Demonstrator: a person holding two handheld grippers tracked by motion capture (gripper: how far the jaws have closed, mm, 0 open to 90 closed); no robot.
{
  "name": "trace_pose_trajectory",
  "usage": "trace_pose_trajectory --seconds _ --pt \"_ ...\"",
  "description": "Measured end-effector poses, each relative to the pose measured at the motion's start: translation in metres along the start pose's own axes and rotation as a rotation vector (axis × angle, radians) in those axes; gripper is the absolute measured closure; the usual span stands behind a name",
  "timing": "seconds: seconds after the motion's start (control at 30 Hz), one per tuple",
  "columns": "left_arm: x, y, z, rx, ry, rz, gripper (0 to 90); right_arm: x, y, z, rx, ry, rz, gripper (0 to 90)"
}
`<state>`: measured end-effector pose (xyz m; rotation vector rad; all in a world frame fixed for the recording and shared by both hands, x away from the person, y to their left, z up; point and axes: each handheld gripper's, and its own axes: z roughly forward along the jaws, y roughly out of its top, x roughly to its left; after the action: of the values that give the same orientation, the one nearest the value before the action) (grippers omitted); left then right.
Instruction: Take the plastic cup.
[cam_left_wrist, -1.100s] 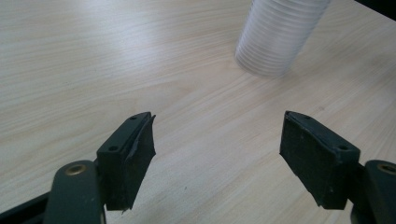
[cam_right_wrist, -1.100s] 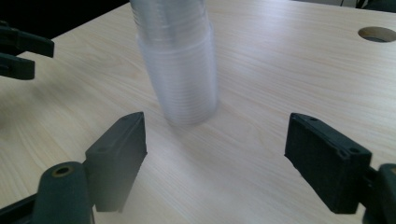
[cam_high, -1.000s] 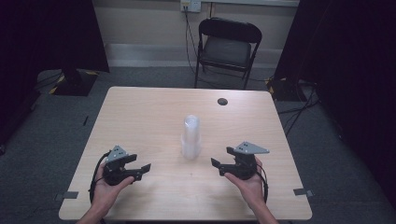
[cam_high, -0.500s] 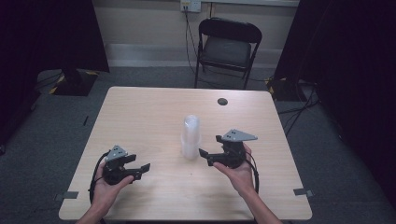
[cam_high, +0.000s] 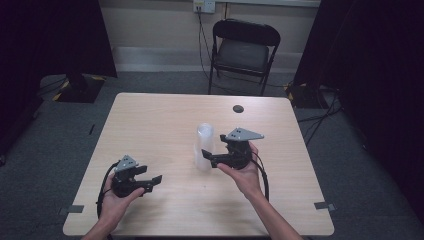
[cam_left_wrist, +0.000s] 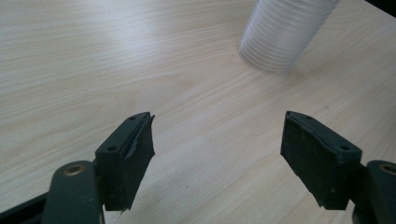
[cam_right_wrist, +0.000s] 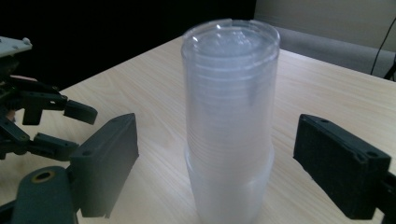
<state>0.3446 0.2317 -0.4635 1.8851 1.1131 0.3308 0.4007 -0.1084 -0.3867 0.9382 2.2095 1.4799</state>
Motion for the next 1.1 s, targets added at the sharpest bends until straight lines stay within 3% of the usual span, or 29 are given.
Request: trace_pose_trajectory --seconds 0.33,0.63,1.1 --pt "-0.002 0.001 0.004 0.008 -0.007 0.017 25.4 -0.002 0.008 0.03 -0.022 0.003 0.008 14.1" --pt "-0.006 0.0 0.002 0.009 -0.017 0.031 25.3 -0.005 0.006 0.051 0.008 -0.004 0.005 19.3" --pt "-0.004 -0.001 -0.003 0.006 -0.003 0.029 24.4 -0.007 -0.008 0.057 0.018 -0.028 0.009 25.1"
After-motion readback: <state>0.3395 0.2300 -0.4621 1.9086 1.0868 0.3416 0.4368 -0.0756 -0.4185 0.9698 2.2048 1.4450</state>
